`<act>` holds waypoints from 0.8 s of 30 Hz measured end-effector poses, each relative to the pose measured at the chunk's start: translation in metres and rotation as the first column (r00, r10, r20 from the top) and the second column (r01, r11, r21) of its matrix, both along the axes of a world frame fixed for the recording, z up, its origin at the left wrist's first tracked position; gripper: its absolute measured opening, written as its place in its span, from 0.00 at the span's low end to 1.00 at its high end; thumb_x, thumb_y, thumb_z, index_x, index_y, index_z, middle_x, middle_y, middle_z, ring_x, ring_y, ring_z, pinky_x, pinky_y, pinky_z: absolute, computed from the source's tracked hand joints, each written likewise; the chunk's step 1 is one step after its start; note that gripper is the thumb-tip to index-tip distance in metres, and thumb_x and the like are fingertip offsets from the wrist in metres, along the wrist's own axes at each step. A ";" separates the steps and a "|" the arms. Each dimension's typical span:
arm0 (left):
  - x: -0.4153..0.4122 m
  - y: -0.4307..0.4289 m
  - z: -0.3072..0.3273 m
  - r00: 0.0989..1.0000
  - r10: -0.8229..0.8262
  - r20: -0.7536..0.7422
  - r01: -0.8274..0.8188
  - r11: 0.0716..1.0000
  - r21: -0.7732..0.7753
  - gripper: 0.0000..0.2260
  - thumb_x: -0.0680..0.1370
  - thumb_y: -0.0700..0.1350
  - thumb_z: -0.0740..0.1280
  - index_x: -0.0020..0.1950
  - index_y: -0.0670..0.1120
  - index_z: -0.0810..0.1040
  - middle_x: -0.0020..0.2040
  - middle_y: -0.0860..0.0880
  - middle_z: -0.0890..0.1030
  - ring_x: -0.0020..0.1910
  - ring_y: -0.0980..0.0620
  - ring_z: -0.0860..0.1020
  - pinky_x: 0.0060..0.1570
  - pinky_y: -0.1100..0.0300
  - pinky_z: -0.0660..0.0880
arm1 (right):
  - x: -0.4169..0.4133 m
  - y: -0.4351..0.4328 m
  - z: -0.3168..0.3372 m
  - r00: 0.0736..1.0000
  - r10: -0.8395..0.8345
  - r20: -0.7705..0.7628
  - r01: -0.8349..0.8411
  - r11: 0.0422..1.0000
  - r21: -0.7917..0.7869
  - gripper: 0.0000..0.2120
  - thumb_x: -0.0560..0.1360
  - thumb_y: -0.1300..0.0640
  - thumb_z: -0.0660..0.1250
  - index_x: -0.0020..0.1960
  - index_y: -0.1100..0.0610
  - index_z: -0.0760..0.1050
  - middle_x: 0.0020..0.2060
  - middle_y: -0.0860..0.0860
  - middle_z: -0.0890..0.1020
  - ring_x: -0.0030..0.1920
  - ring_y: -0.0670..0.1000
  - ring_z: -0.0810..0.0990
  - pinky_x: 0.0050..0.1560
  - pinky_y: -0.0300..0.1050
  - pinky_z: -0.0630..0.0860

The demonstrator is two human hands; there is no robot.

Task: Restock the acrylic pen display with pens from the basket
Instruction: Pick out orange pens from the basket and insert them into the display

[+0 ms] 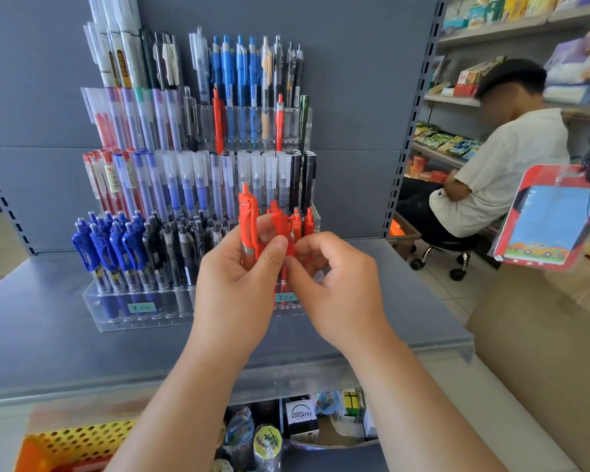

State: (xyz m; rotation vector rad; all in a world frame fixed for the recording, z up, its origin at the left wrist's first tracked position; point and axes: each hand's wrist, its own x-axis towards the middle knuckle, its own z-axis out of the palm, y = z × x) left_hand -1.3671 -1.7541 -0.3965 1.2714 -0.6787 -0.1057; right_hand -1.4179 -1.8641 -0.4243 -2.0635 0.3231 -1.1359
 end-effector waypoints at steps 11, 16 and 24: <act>0.008 0.000 -0.009 0.993 -0.115 -0.023 0.115 0.993 0.022 0.18 0.78 0.45 0.54 0.52 0.56 0.83 0.30 0.52 0.67 0.35 0.45 0.63 0.36 0.53 0.62 | 0.001 -0.007 0.003 0.985 -0.159 0.062 0.146 0.973 0.177 0.04 0.77 0.56 0.70 0.46 0.48 0.79 0.36 0.40 0.82 0.38 0.39 0.81 0.41 0.34 0.75; 0.008 -0.002 -0.009 0.993 -0.114 -0.025 0.115 0.993 0.029 0.20 0.76 0.44 0.52 0.52 0.58 0.83 0.31 0.53 0.68 0.35 0.46 0.64 0.37 0.53 0.61 | -0.002 -0.007 0.015 0.974 -0.191 0.120 0.180 0.979 0.096 0.02 0.77 0.55 0.69 0.49 0.50 0.80 0.39 0.40 0.83 0.41 0.39 0.81 0.44 0.35 0.77; 0.003 0.000 -0.005 0.993 -0.107 -0.047 0.108 0.993 0.036 0.16 0.83 0.37 0.55 0.48 0.49 0.81 0.31 0.52 0.73 0.35 0.53 0.71 0.37 0.60 0.68 | 0.006 -0.010 -0.006 0.955 -0.286 -0.085 0.290 0.956 0.039 0.04 0.78 0.54 0.69 0.52 0.51 0.79 0.43 0.44 0.83 0.41 0.46 0.81 0.44 0.51 0.80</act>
